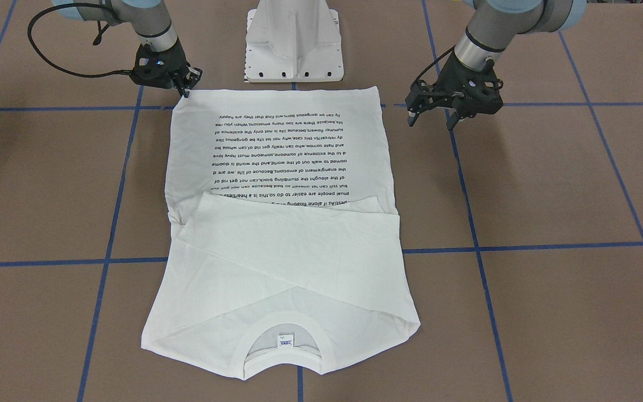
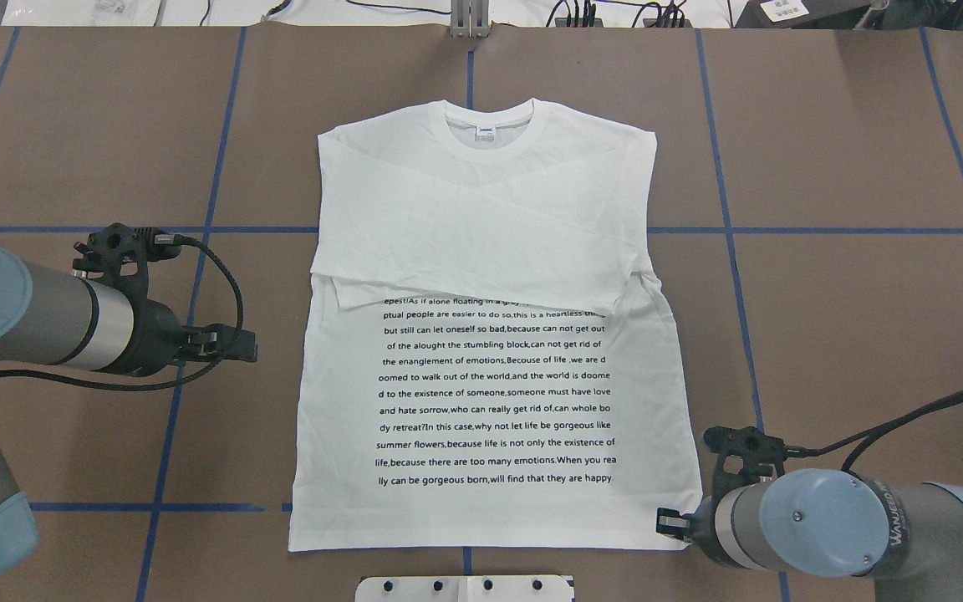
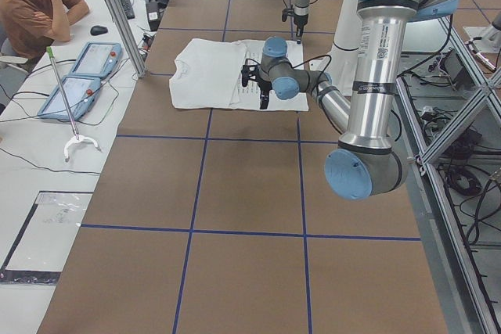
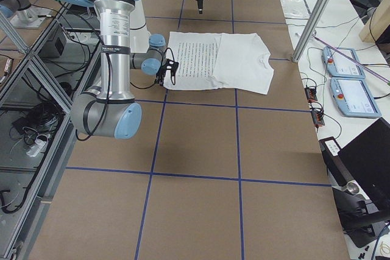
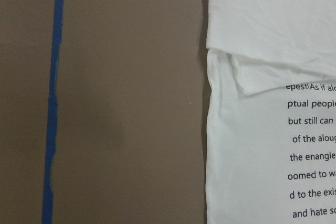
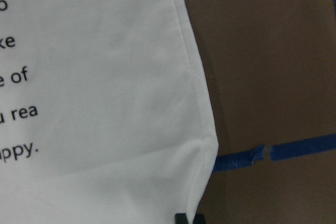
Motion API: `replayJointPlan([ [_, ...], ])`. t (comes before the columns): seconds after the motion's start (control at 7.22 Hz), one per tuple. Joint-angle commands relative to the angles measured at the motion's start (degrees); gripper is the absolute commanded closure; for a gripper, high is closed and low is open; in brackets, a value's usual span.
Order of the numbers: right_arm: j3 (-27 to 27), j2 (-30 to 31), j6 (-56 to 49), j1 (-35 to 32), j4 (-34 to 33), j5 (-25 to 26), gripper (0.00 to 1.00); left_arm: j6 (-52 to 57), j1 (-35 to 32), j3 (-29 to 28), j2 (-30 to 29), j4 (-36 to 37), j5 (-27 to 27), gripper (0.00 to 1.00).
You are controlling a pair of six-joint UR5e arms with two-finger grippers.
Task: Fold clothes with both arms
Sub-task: 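Move both grippers along the sides to the hem corners nearest the robot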
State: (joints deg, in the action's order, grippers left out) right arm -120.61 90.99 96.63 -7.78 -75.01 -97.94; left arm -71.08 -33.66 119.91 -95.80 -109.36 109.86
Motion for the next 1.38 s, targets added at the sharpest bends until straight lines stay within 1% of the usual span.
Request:
replayJointPlan([
  [0.0, -0.1, -0.6, 0.0, 0.1, 0.0, 0.2, 1.00, -4.4, 0.2, 0.2, -0.4, 0.2, 0.2, 0.00],
  [0.14, -0.3, -0.6, 0.0, -0.1, 0.0, 0.6, 1.00, -10.3, 1.4, 0.6, -1.1, 0.3, 0.1, 0.00],
  [0.28, -1.5, -0.6, 0.0, -0.4, 0.0, 0.7, 1.00, -14.7, 4.9, 0.8, -1.1, 0.4, -0.3, 0.00],
  [0.42, -2.1, -0.5, 0.0, -2.0, 0.0, 0.6, 1.00, -21.4, 9.8, 0.6, -1.3, 0.5, -0.6, 0.00],
  [0.55, -2.5, -0.2, -0.2, -3.9, 0.1, -0.1, 1.00, -25.0, 13.9, 0.3, -1.5, 0.6, -2.6, 0.00],
  [0.69, -2.9, -0.2, -0.3, -4.3, 0.2, -0.1, 1.00, -27.0, 16.7, -0.1, -1.5, 0.6, -4.2, 0.01],
  [0.83, -3.0, -0.6, -0.3, -4.7, 0.3, -0.1, 1.00, -27.4, 19.2, -1.9, -1.6, 0.6, -4.8, 0.01],
  [0.97, -3.9, -0.6, -0.3, -4.9, 0.4, -0.3, 1.00, -27.4, 19.4, -4.4, -2.8, 0.6, -6.3, 0.01],
  [1.11, -4.1, -0.6, -0.3, -5.2, 0.3, -0.7, 1.00, -27.4, 19.8, -6.7, -4.2, 0.6, -6.4, 0.01],
  [1.25, -4.0, -0.6, -0.3, -5.3, 0.3, -0.8, 1.00, -27.4, 20.9, -6.6, -4.2, 0.6, -6.4, 0.02],
])
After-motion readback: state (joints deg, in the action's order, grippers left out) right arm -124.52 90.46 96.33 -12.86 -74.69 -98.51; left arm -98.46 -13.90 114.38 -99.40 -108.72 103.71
